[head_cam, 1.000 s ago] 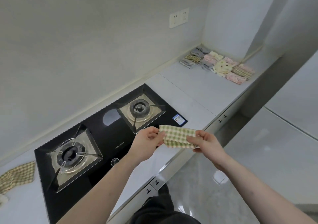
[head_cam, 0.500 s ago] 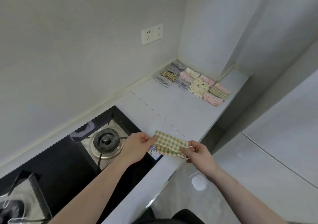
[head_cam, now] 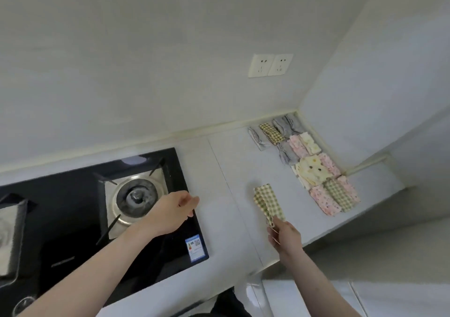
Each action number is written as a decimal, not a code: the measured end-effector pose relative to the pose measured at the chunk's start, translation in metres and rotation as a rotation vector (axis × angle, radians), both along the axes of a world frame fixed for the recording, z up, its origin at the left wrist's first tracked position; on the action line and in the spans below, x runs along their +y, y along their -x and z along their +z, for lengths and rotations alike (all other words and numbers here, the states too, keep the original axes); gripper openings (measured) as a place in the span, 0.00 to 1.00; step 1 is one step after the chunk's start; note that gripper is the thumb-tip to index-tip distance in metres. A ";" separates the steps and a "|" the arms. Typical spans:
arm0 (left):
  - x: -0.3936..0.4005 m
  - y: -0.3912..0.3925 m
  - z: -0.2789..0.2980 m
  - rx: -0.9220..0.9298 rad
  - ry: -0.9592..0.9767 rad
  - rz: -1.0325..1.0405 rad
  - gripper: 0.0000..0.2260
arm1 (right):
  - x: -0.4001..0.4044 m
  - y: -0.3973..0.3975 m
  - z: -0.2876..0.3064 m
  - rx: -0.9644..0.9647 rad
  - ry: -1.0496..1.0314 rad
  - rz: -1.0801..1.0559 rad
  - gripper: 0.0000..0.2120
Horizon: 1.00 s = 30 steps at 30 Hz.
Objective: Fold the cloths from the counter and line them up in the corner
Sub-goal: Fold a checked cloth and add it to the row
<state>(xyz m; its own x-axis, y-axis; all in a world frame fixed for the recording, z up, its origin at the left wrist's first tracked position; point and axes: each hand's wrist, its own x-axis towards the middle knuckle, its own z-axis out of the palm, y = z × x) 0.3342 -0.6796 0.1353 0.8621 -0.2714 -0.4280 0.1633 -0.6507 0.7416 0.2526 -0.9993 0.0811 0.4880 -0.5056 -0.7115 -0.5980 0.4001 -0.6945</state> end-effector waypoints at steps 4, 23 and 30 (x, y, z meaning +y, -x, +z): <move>-0.020 -0.004 -0.002 0.063 -0.017 0.061 0.18 | -0.048 -0.056 -0.023 0.064 -0.045 -0.022 0.06; -0.112 -0.024 0.004 0.048 -0.031 0.292 0.14 | -0.128 -0.195 -0.087 0.253 0.506 0.637 0.35; -0.117 -0.016 0.000 0.090 -0.057 0.331 0.13 | -0.122 -0.211 -0.109 0.149 0.310 0.543 0.22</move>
<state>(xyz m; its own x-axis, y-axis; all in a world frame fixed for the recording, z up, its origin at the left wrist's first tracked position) 0.3505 -0.7964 0.1351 0.8575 0.0427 -0.5127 0.4353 -0.5914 0.6788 0.4631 -1.1211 -0.0280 0.6393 -0.4074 -0.6521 -0.7582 -0.1932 -0.6227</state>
